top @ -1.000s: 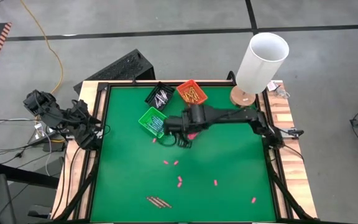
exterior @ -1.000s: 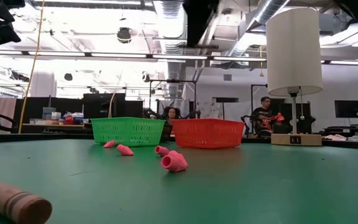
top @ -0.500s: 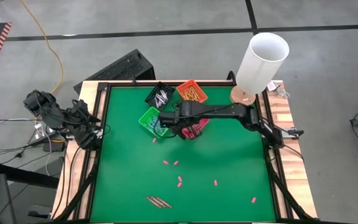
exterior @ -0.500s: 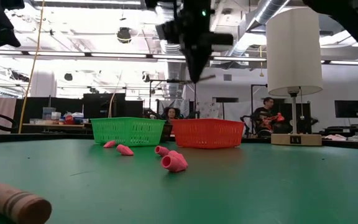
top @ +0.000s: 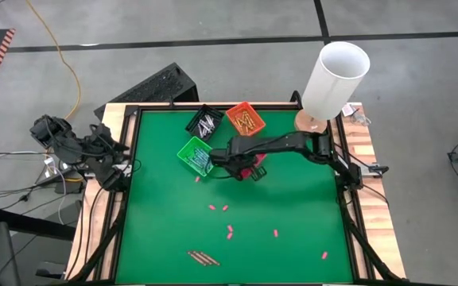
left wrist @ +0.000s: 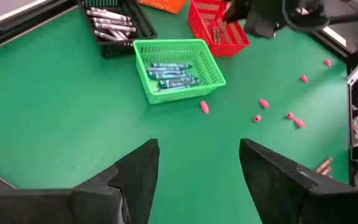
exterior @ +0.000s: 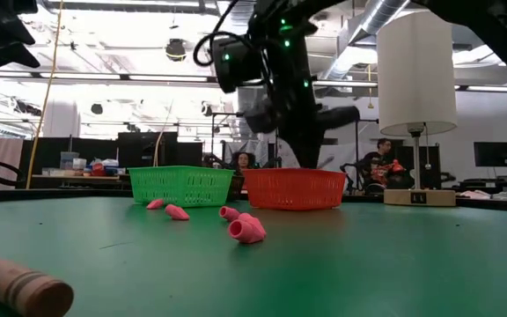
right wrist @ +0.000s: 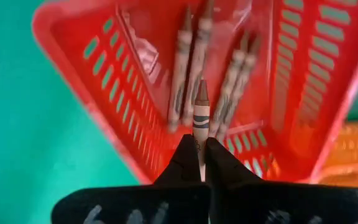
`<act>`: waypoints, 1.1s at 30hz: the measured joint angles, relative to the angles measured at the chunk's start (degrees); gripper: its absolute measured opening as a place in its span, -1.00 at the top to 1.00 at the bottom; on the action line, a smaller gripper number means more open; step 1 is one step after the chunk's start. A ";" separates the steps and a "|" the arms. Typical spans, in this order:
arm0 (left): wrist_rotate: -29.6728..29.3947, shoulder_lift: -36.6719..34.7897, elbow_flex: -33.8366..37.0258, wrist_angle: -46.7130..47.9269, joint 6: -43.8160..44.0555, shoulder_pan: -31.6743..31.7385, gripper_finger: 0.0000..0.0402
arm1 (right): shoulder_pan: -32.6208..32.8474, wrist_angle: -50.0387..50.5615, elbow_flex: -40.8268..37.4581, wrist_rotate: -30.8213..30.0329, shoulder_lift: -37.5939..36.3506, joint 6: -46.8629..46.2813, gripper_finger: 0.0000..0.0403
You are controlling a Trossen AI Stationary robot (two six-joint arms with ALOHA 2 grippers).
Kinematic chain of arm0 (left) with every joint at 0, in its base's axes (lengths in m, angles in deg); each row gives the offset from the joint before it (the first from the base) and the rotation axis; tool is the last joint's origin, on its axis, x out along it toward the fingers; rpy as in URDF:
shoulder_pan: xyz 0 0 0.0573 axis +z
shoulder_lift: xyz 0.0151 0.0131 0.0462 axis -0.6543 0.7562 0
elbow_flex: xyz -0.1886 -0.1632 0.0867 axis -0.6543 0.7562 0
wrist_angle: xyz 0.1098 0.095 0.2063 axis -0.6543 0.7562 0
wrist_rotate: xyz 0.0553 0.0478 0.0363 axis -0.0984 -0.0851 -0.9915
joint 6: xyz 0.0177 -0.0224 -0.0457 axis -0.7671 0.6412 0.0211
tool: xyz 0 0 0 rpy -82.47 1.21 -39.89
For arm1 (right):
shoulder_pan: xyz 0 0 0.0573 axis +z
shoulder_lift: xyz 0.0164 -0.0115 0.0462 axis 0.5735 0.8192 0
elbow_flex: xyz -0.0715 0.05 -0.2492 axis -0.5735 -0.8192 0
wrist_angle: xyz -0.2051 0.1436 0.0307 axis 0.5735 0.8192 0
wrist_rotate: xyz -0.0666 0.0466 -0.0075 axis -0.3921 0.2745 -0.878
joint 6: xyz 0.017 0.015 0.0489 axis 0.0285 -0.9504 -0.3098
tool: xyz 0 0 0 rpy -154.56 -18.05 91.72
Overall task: Sort crayons
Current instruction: Put the brown crayon into the bin
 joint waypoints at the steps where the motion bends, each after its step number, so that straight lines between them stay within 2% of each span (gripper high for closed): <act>1: -0.30 -0.02 0.00 0.02 0.04 0.02 -0.06 | 0.26 -1.27 -0.76 0.07 0.00 1.12 1.00; 7: -1.74 -0.02 0.00 0.01 1.70 0.01 -0.06 | -0.52 -6.04 -1.54 1.70 -0.13 2.35 1.00; 11: -1.72 -0.02 0.00 0.02 2.12 0.00 -0.06 | -1.69 -7.45 -1.59 6.60 -0.61 2.55 1.00; 17: -1.74 -0.02 0.00 0.02 2.25 0.00 -0.06 | -2.17 -11.30 -1.57 7.58 -1.41 4.71 1.00; 24: -1.96 -0.02 0.00 0.02 2.09 0.02 -0.06 | -3.74 -11.99 -1.56 9.90 -1.40 6.09 1.00; 33: -3.68 -0.02 0.00 0.34 1.81 0.02 -0.06 | -5.78 -9.30 -1.56 9.99 -1.38 4.39 0.94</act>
